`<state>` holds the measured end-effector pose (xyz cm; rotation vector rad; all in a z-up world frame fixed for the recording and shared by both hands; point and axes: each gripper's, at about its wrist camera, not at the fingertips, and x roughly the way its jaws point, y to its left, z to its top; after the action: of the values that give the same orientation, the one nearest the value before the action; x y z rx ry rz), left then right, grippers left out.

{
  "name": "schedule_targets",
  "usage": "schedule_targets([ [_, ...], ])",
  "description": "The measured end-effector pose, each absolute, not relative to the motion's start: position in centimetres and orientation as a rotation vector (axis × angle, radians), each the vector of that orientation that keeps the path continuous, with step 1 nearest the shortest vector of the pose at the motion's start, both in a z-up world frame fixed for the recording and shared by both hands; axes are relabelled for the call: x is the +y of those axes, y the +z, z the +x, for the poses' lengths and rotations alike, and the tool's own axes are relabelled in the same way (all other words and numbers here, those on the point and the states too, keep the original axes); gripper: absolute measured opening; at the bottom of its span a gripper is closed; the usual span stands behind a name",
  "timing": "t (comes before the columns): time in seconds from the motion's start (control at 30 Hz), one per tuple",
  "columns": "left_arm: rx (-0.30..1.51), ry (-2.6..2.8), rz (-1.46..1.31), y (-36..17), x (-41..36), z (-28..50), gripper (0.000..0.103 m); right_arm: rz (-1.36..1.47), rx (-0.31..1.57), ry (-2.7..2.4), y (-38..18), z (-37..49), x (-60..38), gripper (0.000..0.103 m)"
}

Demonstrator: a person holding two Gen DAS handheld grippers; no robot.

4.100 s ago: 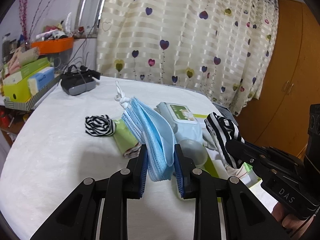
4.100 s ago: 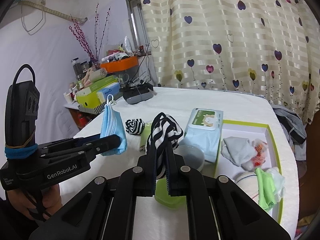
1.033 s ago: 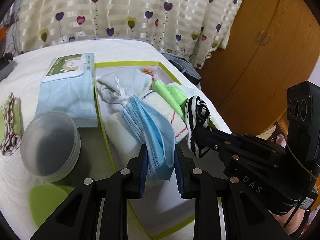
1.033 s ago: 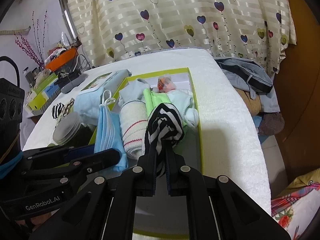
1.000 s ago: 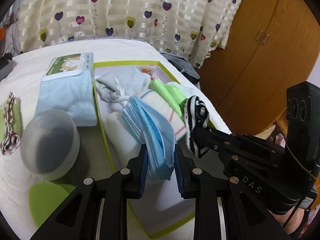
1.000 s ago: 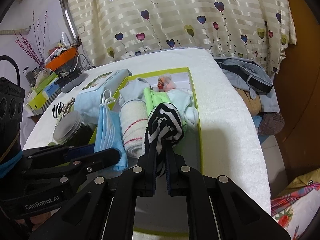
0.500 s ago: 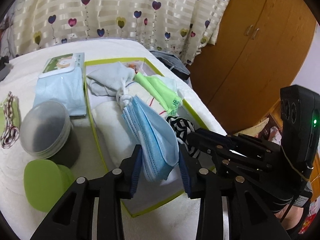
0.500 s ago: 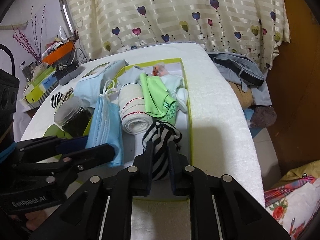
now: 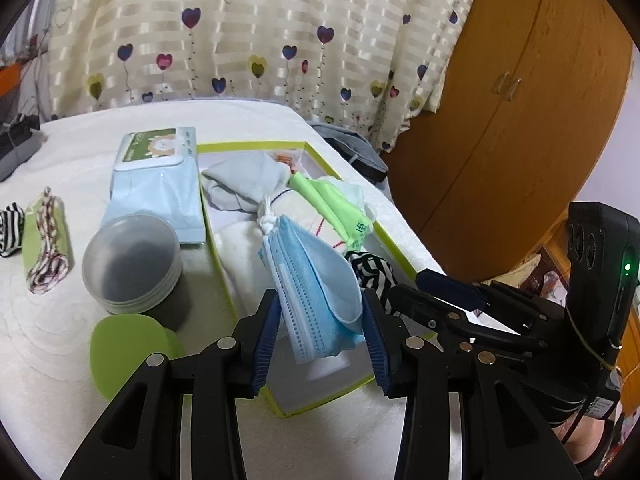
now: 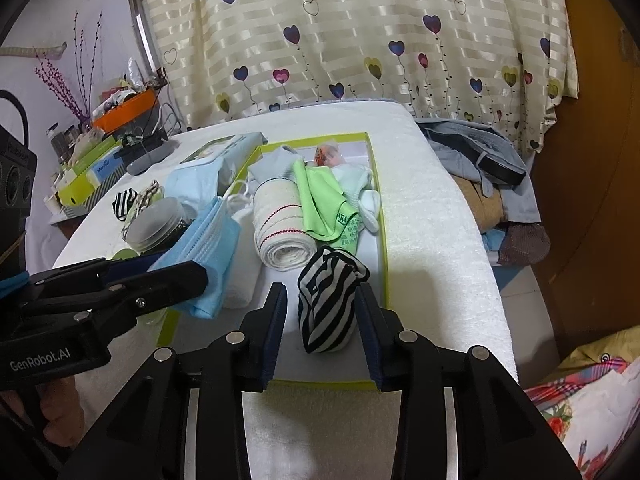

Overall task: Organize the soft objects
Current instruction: 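Open both grippers to release the striped cloth and blue mask in the box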

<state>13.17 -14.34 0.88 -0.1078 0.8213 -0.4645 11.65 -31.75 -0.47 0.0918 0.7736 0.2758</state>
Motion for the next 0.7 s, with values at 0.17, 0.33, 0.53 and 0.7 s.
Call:
schedule_targets([
  [0.17,0.838,-0.483,-0.096,0.3,-15.1,13.7,0.034,0.103,0.769,0.286,-0.3,11.6,-31.8,0.037],
  [0.33,0.841,-0.522,-0.136,0.4,-15.0,13.9,0.036,0.108,0.765,0.276,-0.1,11.6,-32.0,0.037],
  [0.53,0.827,-0.533,-0.186,0.9,-14.2,13.8,0.044,0.117,0.748,0.278,0.3,11.3,-32.3,0.037],
  [0.7,0.818,-0.534,-0.181,1.1,-14.0,13.8,0.052,0.109,0.745,0.292,0.5,11.2,-31.9,0.037],
])
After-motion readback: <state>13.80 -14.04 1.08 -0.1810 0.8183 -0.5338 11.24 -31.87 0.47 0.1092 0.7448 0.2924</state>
